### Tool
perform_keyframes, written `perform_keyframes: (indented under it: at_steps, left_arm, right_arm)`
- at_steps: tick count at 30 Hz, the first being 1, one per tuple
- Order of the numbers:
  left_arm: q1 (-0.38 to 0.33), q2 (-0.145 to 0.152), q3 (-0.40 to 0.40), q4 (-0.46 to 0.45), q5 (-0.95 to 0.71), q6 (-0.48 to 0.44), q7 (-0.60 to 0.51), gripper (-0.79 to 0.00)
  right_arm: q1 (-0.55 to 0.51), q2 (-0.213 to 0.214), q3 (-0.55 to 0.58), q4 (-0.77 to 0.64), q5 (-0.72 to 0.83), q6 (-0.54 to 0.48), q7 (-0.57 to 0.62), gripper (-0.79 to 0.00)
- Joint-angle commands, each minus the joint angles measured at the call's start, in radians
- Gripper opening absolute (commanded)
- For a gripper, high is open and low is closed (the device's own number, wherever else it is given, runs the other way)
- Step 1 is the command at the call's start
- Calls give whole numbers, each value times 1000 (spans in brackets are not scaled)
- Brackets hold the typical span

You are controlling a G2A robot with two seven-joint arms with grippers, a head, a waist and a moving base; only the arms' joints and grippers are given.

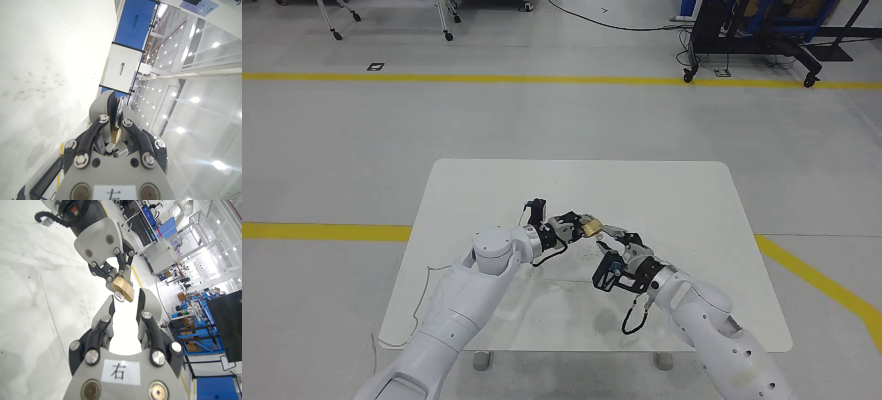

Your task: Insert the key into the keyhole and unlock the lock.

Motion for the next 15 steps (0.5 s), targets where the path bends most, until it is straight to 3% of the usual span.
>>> perform_keyframes:
  at_steps: [1, 10, 13, 15]
  left_arm:
    - [0, 0, 0, 0, 0, -1, 0, -785]
    - [-6, 0, 4, 6, 1, 1, -8, -785]
    - [-10, -1, 7, 9, 7, -6, -11, -785]
    - [-11, -1, 6, 8, 10, -18, -9, -785]
  right_arm:
    - [3, -1, -8, -2, -14, 0, 12, -493]
    - [6, -4, -25, 6, 1, 2, 20, -613]
    - [11, -8, -26, 17, 36, 10, 24, -785]
    - [11, -9, -20, 22, 83, 9, 15, -785]
